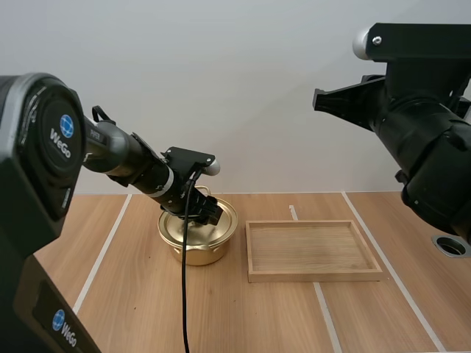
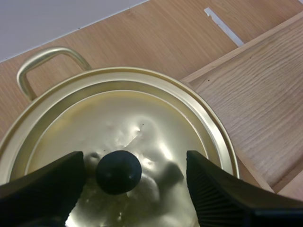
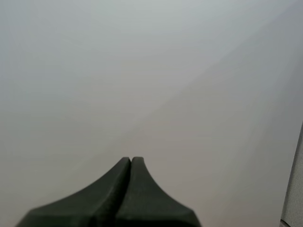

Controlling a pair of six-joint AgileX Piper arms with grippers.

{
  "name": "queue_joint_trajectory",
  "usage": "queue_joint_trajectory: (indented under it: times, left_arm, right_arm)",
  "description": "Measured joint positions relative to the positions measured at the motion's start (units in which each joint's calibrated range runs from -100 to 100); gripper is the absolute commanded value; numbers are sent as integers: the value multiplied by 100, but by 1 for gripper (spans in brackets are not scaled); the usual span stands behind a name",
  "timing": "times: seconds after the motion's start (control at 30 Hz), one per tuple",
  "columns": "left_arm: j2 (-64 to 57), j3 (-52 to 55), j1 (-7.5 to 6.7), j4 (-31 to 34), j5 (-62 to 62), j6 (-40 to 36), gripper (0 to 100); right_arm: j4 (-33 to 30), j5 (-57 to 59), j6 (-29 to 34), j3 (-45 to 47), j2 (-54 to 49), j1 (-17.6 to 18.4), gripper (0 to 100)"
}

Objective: Open the pot, put the pineapple inside, and close it

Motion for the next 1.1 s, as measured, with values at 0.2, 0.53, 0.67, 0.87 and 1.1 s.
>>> queue_joint_trajectory:
  times: [0.2, 0.53, 0.67, 0.87, 1.1]
  left_arm:
    - [-190, -165, 0, 64, 191, -261, 100]
    - [-1868, -447, 0, 86, -685, -770, 100]
    - [-2645, -447, 0, 86, -1043, -770, 100]
    - [-3636, -447, 0, 86, -1142, -945, 97]
    - [-4685, -447, 0, 86, -1110, -1354, 90]
  right_arm:
    - [0, 0, 0, 0, 0, 0, 0]
    - [0, -178, 0, 0, -202, 0, 0]
    - [0, -197, 0, 0, -245, 0, 0]
    - [0, 203, 0, 0, -245, 0, 0]
    - [0, 920, 0, 0, -361, -118, 0]
